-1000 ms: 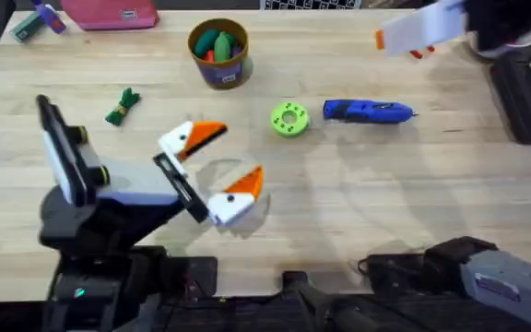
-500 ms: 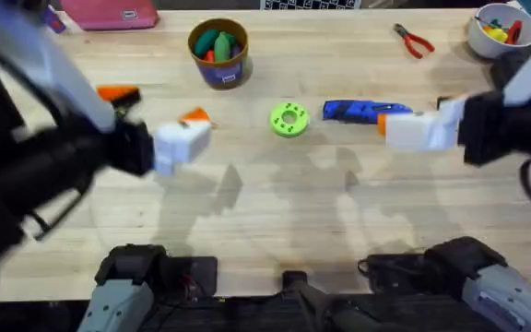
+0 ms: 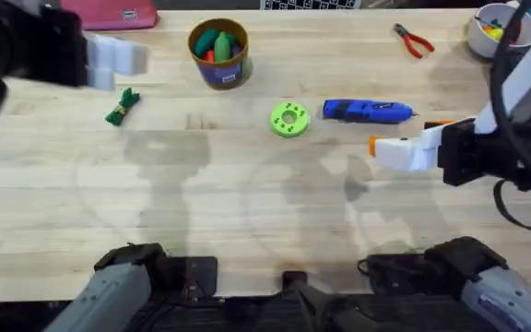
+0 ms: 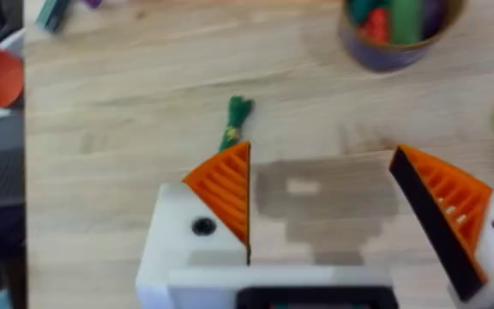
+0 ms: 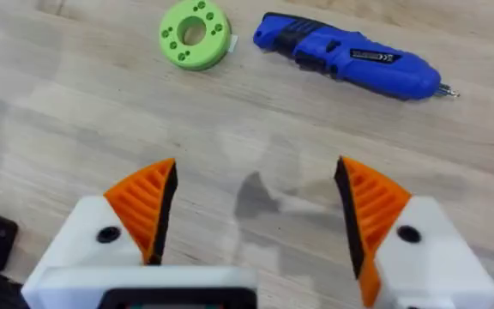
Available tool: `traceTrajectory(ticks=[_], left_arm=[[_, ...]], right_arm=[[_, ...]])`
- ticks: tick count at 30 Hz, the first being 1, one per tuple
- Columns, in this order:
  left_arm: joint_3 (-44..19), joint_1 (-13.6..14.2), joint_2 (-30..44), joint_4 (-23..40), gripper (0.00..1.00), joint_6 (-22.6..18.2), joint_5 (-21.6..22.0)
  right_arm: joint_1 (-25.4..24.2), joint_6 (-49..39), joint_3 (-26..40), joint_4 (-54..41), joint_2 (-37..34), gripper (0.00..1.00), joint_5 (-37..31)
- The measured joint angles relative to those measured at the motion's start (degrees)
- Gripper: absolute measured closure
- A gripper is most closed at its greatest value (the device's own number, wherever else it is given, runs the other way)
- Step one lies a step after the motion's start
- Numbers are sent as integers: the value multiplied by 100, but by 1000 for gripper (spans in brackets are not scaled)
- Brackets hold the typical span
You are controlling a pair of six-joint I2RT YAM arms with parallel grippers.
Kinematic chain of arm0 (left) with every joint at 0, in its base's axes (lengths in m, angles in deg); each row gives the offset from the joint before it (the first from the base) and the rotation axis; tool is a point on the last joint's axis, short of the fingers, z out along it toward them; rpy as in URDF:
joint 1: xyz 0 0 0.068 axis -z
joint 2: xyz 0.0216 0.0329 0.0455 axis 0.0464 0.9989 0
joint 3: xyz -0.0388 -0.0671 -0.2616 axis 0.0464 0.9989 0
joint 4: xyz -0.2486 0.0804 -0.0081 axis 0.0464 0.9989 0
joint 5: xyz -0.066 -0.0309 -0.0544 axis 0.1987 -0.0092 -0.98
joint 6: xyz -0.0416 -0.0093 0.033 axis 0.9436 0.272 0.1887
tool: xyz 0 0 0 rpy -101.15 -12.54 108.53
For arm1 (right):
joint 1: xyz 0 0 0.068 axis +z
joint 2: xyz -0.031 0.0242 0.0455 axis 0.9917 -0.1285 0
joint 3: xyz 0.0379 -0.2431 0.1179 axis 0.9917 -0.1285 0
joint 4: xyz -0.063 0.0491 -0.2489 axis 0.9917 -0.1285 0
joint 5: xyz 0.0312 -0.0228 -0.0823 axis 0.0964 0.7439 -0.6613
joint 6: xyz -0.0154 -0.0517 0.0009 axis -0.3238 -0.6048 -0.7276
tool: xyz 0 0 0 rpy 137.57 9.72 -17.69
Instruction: Pick up the gripper from the table and insert it into the empty holder that is missing its gripper. Then pick up a screw, insert it into the mounting hole, and use the screwdriver to tighten it. Finally, clean up the table by picking up the vegetable and placing it into the bucket.
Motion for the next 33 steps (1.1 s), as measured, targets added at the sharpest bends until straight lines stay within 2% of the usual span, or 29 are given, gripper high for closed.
traceTrajectory(ticks=[3,7,12,17,21,29,33], left_arm=[[-484,-488,869,229,10,-271,90],[-901,-1003,2091,208,16,-693,39],[-1247,-1356,3367,209,16,-1260,118],[-1285,-1449,4281,186,15,-1736,132],[-1285,-1442,4874,-74,15,-1984,136],[-1291,-1442,5576,-287,16,-2141,334],[-1322,-1442,5845,-264,112,-2172,303]], right_arm=[[0,0,0,0,-4,8,0],[2,0,0,0,-4,7,0],[2,0,0,-7,-4,8,0],[0,0,0,-7,-4,7,0],[0,0,0,-7,-4,8,0],[0,20,0,-7,-4,8,0],[0,20,0,-7,-4,8,-2]])
